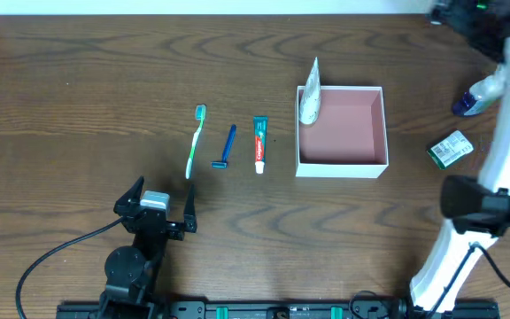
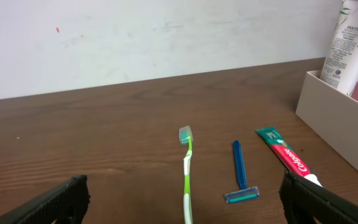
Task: Pack container
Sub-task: 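Open right gripper and withdraw it from the box, then move right gripper to the purple soap pump bottle and grasp it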
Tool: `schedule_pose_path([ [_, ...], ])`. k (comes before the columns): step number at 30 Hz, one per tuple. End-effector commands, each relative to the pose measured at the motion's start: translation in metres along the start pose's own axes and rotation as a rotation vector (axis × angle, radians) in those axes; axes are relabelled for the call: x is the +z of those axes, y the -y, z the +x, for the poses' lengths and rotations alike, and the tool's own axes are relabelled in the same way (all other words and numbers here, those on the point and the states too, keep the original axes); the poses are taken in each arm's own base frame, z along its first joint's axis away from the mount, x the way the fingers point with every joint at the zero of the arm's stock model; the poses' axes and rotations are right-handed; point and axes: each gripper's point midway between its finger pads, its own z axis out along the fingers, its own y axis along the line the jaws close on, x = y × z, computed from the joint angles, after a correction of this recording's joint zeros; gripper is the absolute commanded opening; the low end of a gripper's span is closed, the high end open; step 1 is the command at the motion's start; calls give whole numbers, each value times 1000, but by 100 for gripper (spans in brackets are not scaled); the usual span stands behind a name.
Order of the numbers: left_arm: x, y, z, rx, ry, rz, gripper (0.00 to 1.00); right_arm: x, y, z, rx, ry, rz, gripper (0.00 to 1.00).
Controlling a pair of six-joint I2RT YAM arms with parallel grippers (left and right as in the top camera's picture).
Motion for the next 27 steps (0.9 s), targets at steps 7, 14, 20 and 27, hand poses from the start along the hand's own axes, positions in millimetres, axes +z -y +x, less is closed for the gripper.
schedule_pose_path([
  [7, 2, -1, 18, 17, -41, -5, 98, 47, 97, -30, 364, 13, 164, 99],
  [14, 2, -1, 18, 17, -41, -5, 98, 73, 136, -43, 150, 12, 201, 99],
  [20, 2, -1, 18, 17, -42, -5, 98, 76, 145, -52, -190, 3, 206, 99],
  [27, 2, -1, 18, 17, -41, -5, 98, 91, 146, -37, -507, -84, 169, 99],
])
